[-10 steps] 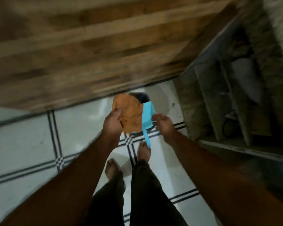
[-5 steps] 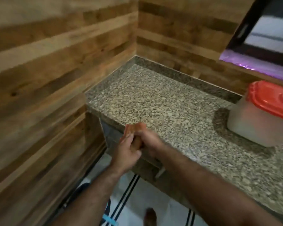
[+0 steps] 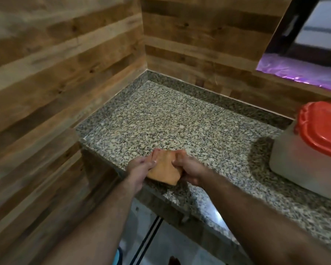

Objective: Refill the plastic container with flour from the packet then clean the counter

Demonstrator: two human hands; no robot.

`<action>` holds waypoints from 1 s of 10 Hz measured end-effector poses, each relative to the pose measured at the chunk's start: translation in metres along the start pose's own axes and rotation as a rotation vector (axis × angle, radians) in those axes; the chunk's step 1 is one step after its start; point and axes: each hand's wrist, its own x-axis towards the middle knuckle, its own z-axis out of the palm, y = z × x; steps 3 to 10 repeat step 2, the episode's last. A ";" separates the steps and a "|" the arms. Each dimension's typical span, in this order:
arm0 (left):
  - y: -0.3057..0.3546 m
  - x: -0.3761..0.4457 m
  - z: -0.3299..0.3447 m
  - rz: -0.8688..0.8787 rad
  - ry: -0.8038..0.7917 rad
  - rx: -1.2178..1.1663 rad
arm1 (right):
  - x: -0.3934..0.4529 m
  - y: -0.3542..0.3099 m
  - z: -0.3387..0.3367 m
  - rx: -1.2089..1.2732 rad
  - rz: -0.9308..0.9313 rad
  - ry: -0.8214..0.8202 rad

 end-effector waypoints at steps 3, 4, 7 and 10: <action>-0.017 0.012 -0.009 0.286 0.140 0.731 | -0.007 0.026 -0.011 -0.530 0.003 0.267; -0.017 0.012 -0.009 0.286 0.140 0.731 | -0.007 0.026 -0.011 -0.530 0.003 0.267; -0.017 0.012 -0.009 0.286 0.140 0.731 | -0.007 0.026 -0.011 -0.530 0.003 0.267; -0.017 0.012 -0.009 0.286 0.140 0.731 | -0.007 0.026 -0.011 -0.530 0.003 0.267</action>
